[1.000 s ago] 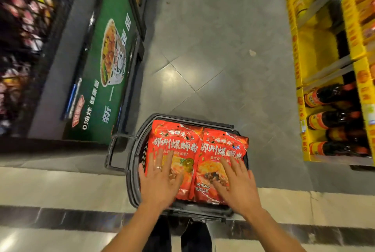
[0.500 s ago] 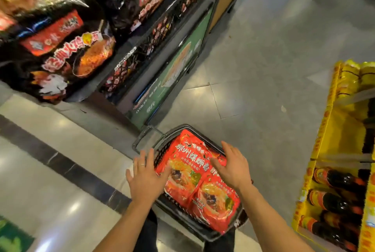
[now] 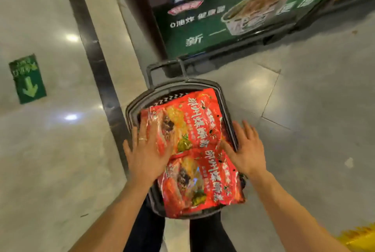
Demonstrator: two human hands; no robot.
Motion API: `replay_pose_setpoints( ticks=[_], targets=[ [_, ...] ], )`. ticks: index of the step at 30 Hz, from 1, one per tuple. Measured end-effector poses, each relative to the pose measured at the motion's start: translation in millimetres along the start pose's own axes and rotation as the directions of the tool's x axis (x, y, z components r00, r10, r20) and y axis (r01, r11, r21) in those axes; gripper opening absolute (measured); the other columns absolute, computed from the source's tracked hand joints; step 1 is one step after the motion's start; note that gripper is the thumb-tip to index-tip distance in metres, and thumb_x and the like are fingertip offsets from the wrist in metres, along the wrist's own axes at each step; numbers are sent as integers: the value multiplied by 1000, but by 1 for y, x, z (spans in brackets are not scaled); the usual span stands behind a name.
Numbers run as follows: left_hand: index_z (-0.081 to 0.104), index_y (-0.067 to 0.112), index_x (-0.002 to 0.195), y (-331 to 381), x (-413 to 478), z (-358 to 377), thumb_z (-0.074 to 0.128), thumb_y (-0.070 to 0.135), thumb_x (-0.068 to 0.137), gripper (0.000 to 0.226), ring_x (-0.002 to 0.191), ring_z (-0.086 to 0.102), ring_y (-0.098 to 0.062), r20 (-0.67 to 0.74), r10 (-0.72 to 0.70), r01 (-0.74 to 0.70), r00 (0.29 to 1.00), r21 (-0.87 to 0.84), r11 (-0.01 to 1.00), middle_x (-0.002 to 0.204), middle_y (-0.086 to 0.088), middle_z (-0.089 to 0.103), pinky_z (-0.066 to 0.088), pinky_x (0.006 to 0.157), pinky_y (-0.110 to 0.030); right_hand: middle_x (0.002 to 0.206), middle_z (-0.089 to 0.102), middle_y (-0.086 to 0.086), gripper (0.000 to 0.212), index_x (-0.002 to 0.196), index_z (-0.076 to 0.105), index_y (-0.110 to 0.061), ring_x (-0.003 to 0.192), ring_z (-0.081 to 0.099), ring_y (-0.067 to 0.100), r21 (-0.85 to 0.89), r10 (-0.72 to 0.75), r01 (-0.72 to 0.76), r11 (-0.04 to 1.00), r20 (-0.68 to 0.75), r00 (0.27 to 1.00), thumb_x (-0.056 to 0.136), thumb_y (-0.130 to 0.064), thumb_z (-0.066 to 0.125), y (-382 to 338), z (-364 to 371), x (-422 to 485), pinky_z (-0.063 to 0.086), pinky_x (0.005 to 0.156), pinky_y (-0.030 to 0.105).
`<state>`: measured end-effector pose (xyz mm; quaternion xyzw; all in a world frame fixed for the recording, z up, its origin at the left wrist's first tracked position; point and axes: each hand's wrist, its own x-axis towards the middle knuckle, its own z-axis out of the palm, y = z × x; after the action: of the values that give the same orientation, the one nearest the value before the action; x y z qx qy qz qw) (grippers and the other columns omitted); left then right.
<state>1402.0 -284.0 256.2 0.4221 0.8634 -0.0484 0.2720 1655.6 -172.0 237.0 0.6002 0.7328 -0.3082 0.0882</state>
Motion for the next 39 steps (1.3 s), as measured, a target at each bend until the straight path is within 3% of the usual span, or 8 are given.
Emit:
replay_pose_setpoints(
  ticks=[7,11,16,21,27,31,35,39],
  targets=[
    [9,29,160,-50,2,75,20,82,87,90,155,-1,-30,-37,-204,201,978,-65,977,168,-9,1,9,121,-58,166,12,4,76,156,17,-36,151,17,29,113,-62,63,992,-12,998,91,-69,36,25,65,34,27,117,53],
    [0,36,159,-68,6,103,22,85,76,99,150,22,-36,51,-286,290,957,-213,933,168,-12,1,35,113,-56,165,11,1,77,156,11,-42,147,29,30,173,-35,36,984,-9,999,89,-70,37,37,92,45,38,111,54],
    [0,52,154,-78,13,127,25,94,73,95,131,50,-39,71,-274,281,959,-341,897,166,-8,12,52,93,-51,145,41,9,80,152,8,-52,119,56,38,120,-13,2,993,85,996,81,-78,37,49,91,59,50,94,53],
    [5,59,150,-89,15,151,27,102,57,104,136,43,-39,63,-317,306,947,-486,818,159,-15,27,46,101,-52,138,59,7,72,133,-5,-76,117,61,34,154,-68,55,987,81,994,78,-80,41,54,89,62,50,95,47],
    [-2,49,155,-82,17,161,27,102,56,116,132,46,-39,-97,-360,252,928,-550,796,151,-16,40,44,100,-52,139,58,8,83,150,12,-51,116,62,35,271,-20,5,963,53,998,81,-59,57,51,95,62,47,101,42],
    [-5,53,152,-85,19,163,37,100,56,115,136,44,-36,-76,-363,255,929,-581,773,156,-9,37,42,105,-54,139,57,5,81,148,16,-54,114,63,33,307,-6,-6,952,40,999,80,-55,60,47,95,60,48,99,42],
    [-2,57,151,-93,5,147,45,101,52,118,137,46,-29,-41,-357,241,933,-667,705,154,-3,43,45,106,-54,123,52,-15,82,151,30,-43,110,55,9,352,-18,20,936,-8,1000,79,-49,68,28,77,39,40,99,26],
    [12,45,157,-93,-43,106,54,93,52,123,138,46,-24,-80,-392,201,916,-756,623,153,0,45,42,110,-45,118,51,-17,82,151,35,-41,98,54,3,316,-70,85,945,-59,996,78,-47,71,5,35,1,41,89,20]
  ],
)
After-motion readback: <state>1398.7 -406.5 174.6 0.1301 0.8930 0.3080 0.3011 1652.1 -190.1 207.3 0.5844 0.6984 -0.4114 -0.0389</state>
